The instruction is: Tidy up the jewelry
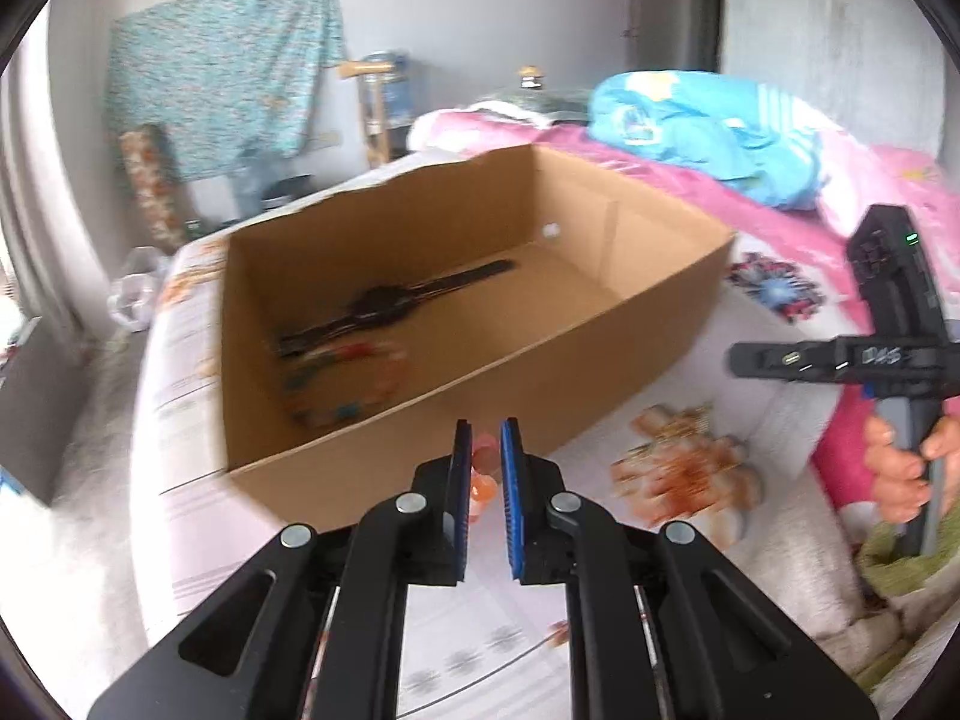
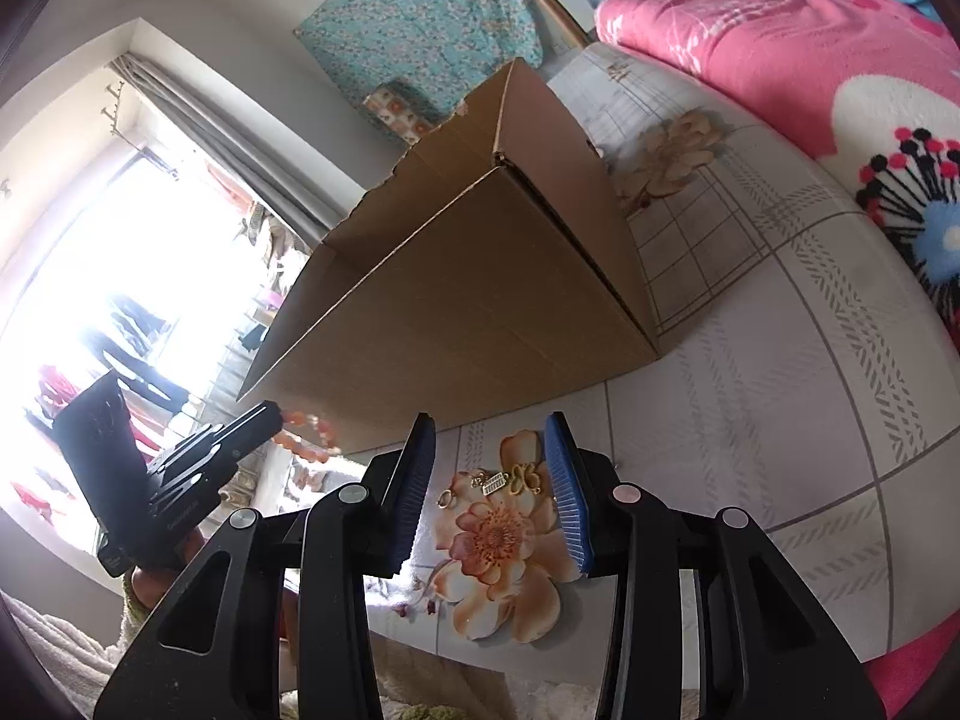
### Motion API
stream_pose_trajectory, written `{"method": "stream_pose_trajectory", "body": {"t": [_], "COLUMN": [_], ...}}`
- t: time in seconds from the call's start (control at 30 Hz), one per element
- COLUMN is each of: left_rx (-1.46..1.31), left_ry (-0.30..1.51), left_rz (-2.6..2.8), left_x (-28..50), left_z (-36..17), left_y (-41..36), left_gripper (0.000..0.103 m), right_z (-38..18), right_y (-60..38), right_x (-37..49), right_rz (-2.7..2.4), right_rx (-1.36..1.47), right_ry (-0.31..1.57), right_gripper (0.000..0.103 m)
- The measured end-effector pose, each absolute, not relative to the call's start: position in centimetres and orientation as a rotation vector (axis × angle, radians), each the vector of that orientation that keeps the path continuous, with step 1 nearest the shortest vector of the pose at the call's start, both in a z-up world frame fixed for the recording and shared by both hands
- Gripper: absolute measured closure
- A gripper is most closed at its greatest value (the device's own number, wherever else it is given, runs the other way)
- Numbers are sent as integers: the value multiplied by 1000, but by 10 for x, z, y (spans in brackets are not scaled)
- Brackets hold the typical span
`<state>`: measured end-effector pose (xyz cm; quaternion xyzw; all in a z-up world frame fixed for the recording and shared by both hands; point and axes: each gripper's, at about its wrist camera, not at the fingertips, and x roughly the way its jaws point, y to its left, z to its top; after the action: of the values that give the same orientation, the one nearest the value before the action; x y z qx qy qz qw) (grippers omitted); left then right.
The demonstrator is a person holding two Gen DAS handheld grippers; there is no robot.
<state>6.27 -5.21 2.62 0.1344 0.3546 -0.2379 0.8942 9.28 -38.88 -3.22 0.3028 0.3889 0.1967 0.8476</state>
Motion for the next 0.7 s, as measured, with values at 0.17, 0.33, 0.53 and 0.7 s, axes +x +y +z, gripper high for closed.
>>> {"method": "stream_pose_trajectory", "body": {"t": [0.17, 0.33, 0.53, 0.7], "left_rx": [300, 266, 182, 145], "left_ry": [801, 889, 858, 859], "left_rz": [-451, -472, -539, -597], "left_x": [58, 49, 42, 44], "left_z": [5, -23, -20, -26], "left_y": [-39, -36, -37, -48], "left_gripper": [93, 82, 78, 78], "right_z": [-29, -32, -37, -40], "right_y": [-378, -363, -340, -308], "right_x": [89, 87, 81, 87], "right_rz": [418, 424, 431, 433], "right_rx": [595, 574, 513, 405], "right_ry": [826, 861, 903, 939], "right_gripper": [65, 65, 65, 71]}}
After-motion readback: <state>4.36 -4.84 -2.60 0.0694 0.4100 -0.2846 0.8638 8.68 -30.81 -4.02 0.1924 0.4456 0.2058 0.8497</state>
